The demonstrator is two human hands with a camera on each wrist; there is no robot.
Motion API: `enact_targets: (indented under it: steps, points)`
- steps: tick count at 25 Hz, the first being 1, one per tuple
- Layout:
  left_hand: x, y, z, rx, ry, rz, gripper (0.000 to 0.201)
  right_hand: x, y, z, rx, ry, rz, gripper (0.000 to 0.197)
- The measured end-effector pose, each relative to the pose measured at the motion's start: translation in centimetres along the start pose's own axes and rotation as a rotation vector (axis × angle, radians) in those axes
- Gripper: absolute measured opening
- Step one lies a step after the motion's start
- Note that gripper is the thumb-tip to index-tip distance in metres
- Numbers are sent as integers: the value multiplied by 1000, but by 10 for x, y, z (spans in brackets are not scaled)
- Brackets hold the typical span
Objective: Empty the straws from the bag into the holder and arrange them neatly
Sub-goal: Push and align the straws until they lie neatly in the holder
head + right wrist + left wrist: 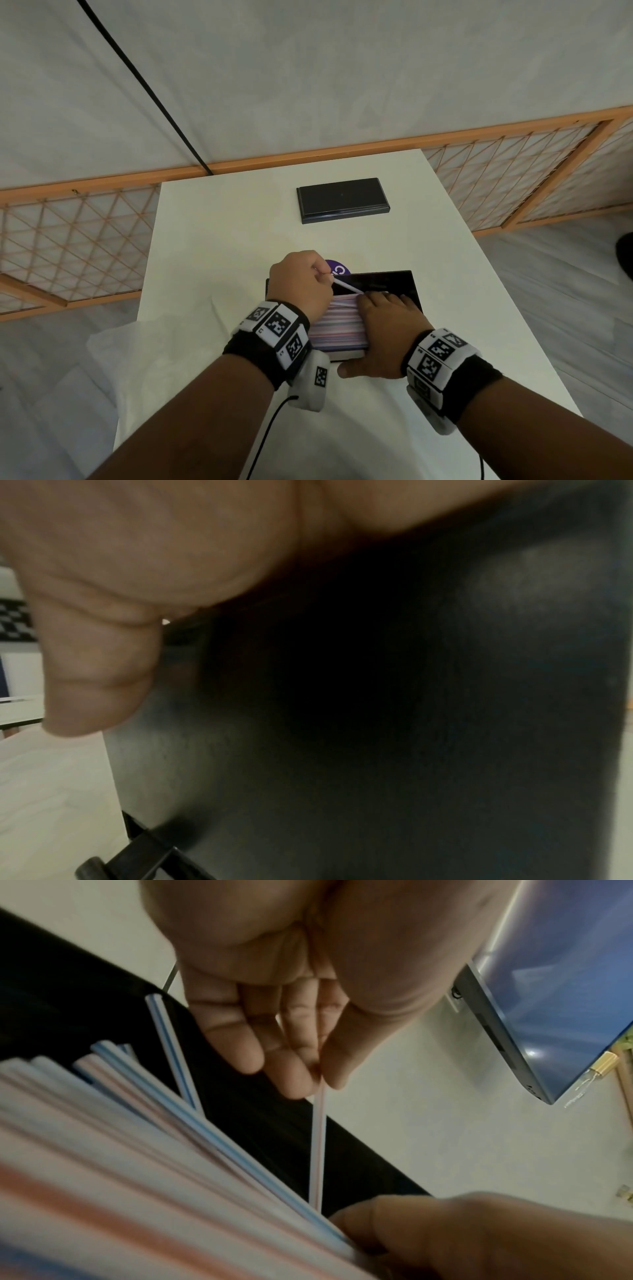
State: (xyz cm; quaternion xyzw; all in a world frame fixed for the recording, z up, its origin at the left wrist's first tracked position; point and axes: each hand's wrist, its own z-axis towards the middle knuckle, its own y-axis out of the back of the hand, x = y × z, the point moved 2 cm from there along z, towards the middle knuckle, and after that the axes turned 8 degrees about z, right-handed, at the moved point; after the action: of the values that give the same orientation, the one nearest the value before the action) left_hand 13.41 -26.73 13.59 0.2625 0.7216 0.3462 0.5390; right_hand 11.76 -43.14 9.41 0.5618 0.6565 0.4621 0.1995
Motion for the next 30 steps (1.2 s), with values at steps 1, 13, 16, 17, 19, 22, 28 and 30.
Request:
enact_targets:
  steps: [1,13,16,17,19,22,28,30]
  points:
    - [-1,3,0,-4,-8,4,6,0,1,0,-4,-1,4,123]
    - [4,62,-24,-117,-62,-244,20,16,47,-8,-262,213,435,51]
    - [17,65,-22,-108,-57,-326,22,27,44,1,-330,287,421,21]
    - [22,65,-21,-132,-42,-314,21,29,43,2,-329,290,407,19]
    - [33,60,-21,-229,22,-312,12,29,39,3,-289,273,356,22]
    - [47,44,-22,-278,178,-442,9,28,32,4,-209,228,149,35]
    - [45,20,-33,-289,165,-460,13,22,13,8,-13,95,-22,118]
    - [39,16,-28,-168,340,-731,17,23,6,13,42,107,-74,127]
